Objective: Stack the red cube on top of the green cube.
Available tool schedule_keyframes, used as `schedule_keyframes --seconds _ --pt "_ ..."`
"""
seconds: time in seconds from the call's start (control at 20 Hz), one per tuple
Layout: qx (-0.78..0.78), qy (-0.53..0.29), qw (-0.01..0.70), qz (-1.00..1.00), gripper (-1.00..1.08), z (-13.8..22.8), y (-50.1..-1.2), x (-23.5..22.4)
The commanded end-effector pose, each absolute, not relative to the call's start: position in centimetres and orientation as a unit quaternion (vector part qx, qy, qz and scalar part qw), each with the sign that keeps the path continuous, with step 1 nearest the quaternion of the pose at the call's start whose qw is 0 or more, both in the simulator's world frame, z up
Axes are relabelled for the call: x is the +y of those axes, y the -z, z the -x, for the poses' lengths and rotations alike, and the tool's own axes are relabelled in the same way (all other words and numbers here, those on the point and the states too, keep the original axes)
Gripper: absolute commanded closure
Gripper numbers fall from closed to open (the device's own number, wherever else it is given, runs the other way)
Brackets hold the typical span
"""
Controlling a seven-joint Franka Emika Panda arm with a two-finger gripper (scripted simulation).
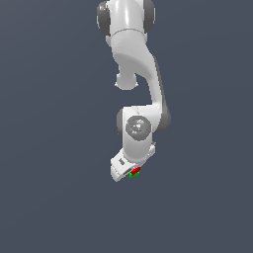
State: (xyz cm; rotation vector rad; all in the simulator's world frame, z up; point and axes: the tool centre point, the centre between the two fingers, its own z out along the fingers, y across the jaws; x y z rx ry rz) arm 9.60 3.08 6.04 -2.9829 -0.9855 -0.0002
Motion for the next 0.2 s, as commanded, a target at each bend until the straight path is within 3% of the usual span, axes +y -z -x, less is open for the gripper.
schedule_keyframes --seconds 0.0,0.15 --pt "-0.314 0.0 0.0 0.95 -0.92 -9.6 -6.04 3.09" --pt "-0.314 0.0 0.0 0.95 -0.92 -9.6 -6.04 3.09"
